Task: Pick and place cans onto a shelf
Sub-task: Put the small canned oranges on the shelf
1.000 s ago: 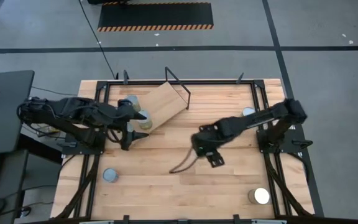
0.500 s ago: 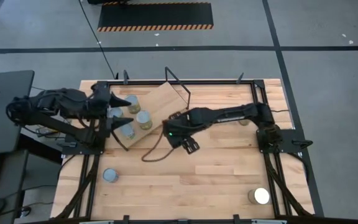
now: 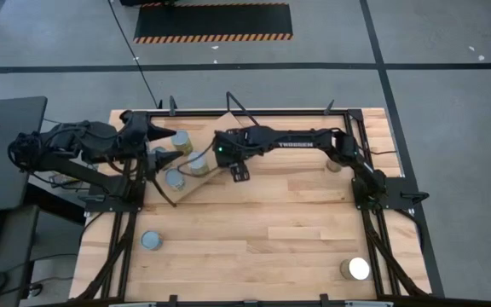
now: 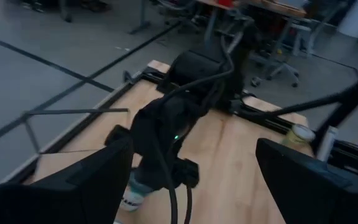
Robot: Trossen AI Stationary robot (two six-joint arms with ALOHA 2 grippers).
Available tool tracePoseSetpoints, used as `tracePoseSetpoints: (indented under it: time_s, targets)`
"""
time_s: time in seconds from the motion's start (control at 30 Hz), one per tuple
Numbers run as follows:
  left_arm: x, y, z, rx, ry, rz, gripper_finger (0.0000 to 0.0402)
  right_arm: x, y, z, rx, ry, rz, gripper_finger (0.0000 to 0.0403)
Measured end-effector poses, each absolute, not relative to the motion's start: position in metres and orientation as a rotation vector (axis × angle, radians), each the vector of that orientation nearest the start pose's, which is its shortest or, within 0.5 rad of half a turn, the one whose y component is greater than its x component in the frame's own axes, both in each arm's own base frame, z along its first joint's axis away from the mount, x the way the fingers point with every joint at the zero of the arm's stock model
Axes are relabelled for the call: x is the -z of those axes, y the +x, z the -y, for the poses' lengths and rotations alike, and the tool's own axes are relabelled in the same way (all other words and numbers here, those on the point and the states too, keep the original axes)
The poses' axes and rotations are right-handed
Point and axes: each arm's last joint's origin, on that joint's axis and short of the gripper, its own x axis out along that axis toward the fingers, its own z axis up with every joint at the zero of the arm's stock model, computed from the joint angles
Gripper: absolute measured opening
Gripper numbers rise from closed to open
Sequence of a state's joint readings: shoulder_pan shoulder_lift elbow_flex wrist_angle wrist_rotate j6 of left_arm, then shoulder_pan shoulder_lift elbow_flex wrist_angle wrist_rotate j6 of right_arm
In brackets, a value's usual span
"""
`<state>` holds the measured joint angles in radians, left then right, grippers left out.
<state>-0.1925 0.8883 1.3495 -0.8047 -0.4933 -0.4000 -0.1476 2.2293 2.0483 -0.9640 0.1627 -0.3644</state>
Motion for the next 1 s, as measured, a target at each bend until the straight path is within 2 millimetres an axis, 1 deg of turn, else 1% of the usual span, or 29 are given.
tracePoseSetpoints:
  time_s: [0.1,0.23,0.3,0.4,0.57,0.77,0.87,1.0]
  targets:
    - [-0.440,0.132,0.010,-0.407,-0.268,-0.243,0.0345,-0.242,0.465,0.090,0.143,-0.229,-1.163,0.0293]
    - [-0.441,0.131,0.008,-0.472,-0.234,-0.228,0.0345,-0.244,0.464,0.111,0.174,-0.042,-1.101,0.0293]
    - [-0.441,0.130,0.007,-0.511,-0.222,-0.221,0.0345,-0.241,0.464,0.119,0.210,0.051,-1.070,0.0293]
    - [-0.442,0.129,0.006,-0.563,-0.210,-0.206,0.0345,-0.236,0.463,0.126,0.258,0.161,-1.059,0.0293]
    - [-0.442,0.129,0.005,-0.601,-0.205,-0.194,0.0345,-0.238,0.462,0.131,0.282,0.324,-1.024,0.0293]
    - [-0.446,0.131,0.005,-0.608,-0.228,-0.145,0.0345,-0.237,0.462,0.132,0.304,0.315,-1.029,0.0293]
    - [-0.448,0.131,0.005,-0.606,-0.235,-0.131,0.0345,-0.238,0.462,0.133,0.254,0.226,-1.036,0.0297]
    - [-0.448,0.131,0.005,-0.604,-0.236,-0.128,0.0345,-0.238,0.463,0.134,0.242,0.127,-1.029,0.0312]
